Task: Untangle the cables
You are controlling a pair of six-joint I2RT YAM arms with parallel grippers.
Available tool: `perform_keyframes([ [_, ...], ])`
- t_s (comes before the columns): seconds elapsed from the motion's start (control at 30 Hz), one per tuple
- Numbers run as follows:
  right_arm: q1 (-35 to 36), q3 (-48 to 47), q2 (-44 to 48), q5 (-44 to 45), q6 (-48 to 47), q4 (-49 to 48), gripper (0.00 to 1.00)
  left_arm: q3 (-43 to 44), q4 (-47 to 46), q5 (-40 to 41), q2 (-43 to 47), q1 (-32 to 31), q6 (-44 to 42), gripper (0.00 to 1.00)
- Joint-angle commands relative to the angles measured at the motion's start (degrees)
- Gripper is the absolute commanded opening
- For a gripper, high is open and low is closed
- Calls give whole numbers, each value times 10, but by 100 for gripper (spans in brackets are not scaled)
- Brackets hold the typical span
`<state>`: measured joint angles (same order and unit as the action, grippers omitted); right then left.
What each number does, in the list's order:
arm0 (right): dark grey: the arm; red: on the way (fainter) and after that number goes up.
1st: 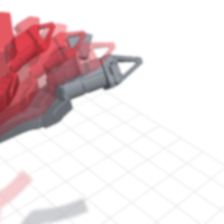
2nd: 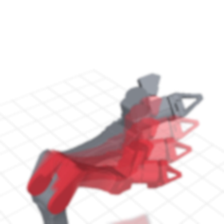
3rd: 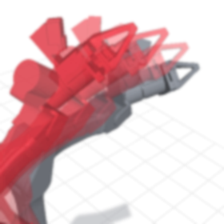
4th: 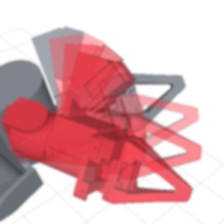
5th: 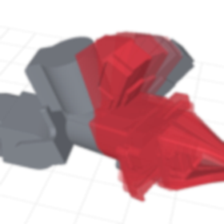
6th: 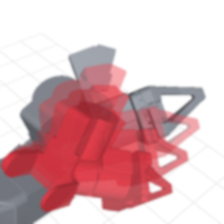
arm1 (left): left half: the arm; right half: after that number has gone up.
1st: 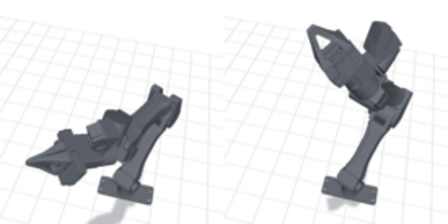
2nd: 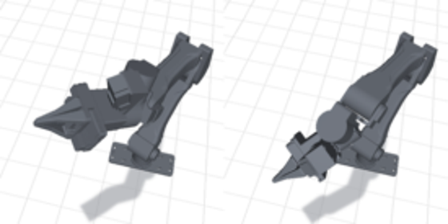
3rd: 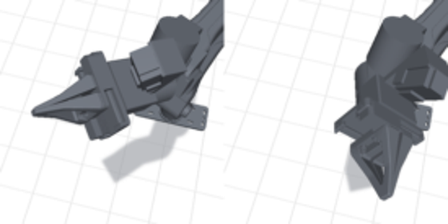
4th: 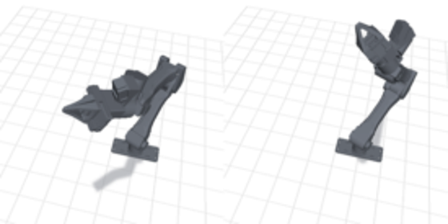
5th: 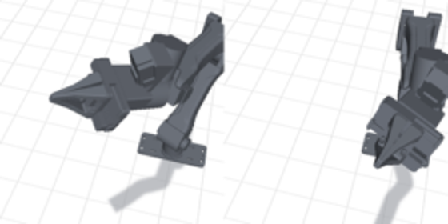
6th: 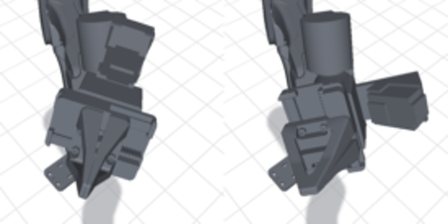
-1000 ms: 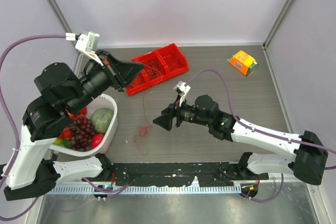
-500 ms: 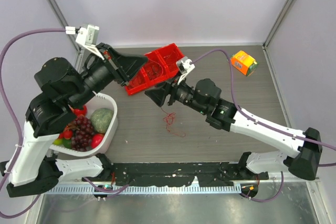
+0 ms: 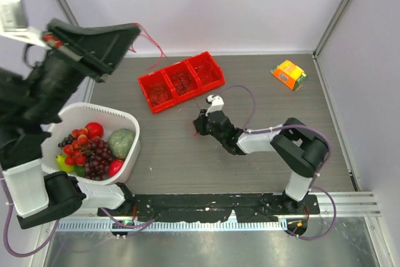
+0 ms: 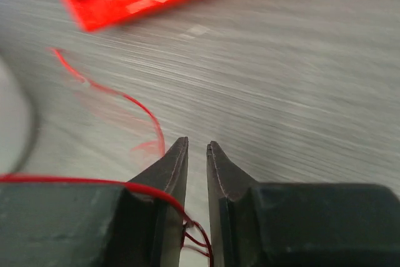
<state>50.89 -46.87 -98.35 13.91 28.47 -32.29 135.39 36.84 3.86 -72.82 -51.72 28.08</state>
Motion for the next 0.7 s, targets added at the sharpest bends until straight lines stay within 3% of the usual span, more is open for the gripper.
perform_keyframes([
  [0.0,-62,42,-38,-25,57,-127,20,37,-27,6,26,0,-9,0],
  [0.23,-102,63,5,3,34,-46,17,-42,-27,48,61,0,-28,0],
  [0.47,-207,54,40,87,26,78,23,7,-2,76,65,0,-55,0],
  [0.67,-227,35,136,88,-20,202,32,-106,-27,73,98,0,-43,0],
])
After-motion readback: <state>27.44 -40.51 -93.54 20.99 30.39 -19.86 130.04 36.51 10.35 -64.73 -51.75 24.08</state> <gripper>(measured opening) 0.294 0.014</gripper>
